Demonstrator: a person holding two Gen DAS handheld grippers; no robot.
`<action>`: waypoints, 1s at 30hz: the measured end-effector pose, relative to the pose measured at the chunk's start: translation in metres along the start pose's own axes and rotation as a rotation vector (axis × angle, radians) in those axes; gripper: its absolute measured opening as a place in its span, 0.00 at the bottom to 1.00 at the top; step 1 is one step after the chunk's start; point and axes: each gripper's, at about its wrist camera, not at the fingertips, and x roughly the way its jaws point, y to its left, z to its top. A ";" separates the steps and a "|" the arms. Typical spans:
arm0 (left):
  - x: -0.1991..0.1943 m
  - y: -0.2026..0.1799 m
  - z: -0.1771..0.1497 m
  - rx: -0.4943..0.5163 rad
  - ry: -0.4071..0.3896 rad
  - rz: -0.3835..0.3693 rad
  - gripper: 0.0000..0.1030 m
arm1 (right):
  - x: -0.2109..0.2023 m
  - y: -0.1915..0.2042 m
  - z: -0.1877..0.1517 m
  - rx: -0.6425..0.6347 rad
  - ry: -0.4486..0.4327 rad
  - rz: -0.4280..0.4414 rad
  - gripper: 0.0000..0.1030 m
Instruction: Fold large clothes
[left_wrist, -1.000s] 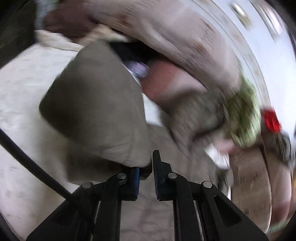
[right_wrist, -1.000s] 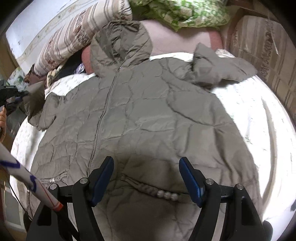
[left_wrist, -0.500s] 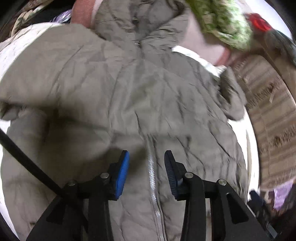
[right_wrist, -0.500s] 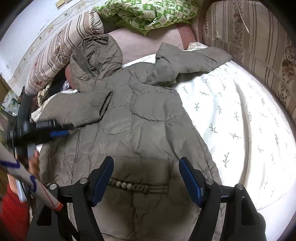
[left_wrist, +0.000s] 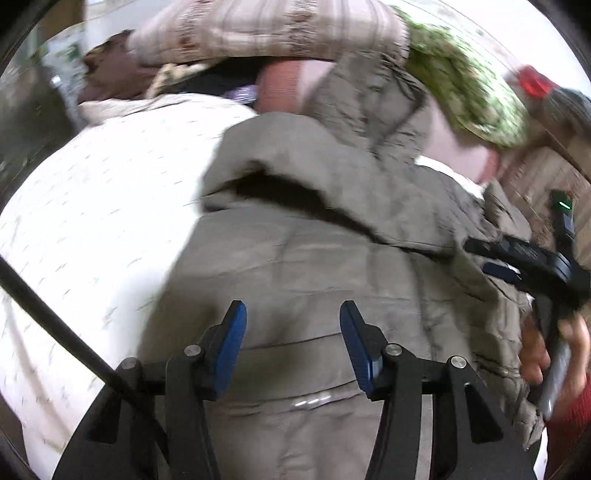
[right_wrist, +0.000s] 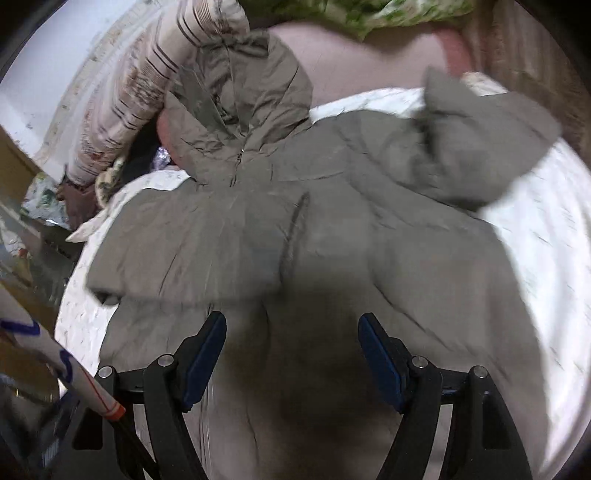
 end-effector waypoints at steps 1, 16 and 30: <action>-0.002 0.006 -0.001 -0.011 0.000 0.006 0.50 | 0.014 0.005 0.007 0.003 0.017 -0.012 0.76; 0.035 0.028 0.063 -0.047 -0.007 0.026 0.50 | 0.017 -0.025 0.064 0.029 -0.048 -0.315 0.15; 0.131 0.020 0.102 -0.090 0.109 0.116 0.50 | 0.034 -0.049 0.054 -0.027 -0.078 -0.323 0.49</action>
